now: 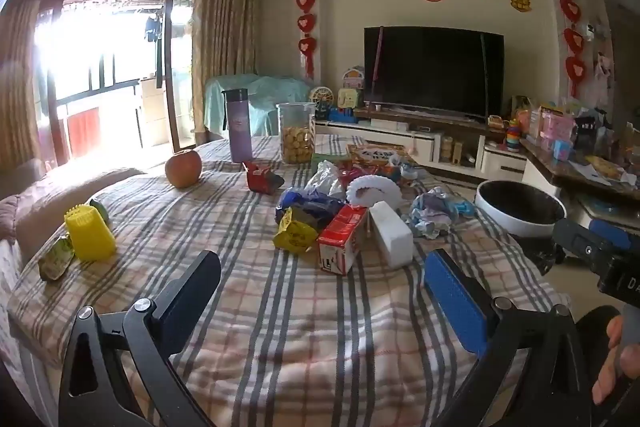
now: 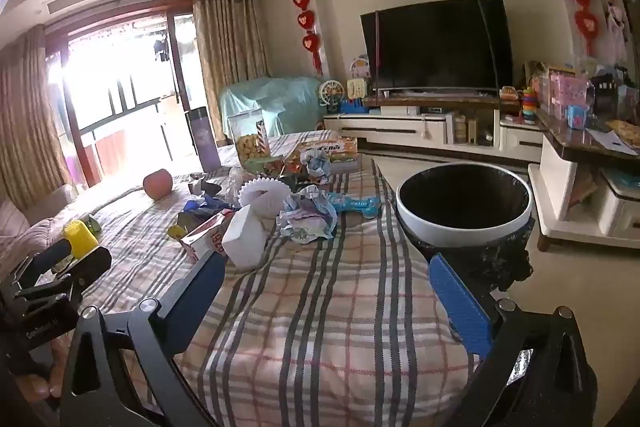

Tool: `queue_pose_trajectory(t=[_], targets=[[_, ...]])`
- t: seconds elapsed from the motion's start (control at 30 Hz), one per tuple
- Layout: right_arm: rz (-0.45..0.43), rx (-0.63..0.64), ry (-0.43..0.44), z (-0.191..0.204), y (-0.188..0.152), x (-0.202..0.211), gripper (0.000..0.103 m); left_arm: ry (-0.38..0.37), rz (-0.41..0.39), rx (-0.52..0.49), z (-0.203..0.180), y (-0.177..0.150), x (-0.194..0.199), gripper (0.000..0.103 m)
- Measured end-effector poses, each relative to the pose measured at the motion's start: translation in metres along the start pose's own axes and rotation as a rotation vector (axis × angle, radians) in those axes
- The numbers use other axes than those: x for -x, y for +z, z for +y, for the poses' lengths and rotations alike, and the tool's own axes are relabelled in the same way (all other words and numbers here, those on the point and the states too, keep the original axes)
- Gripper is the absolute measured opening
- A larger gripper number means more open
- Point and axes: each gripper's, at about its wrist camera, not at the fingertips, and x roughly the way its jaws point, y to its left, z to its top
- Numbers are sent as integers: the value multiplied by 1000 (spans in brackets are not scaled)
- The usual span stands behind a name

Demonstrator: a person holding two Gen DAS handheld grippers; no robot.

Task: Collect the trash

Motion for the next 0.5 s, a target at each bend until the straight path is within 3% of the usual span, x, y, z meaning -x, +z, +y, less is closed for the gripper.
queue_pose_trajectory(t=[0.5], targets=[[6, 6, 0, 4, 0, 5, 103, -7, -4, -2, -5, -1, 10, 102]])
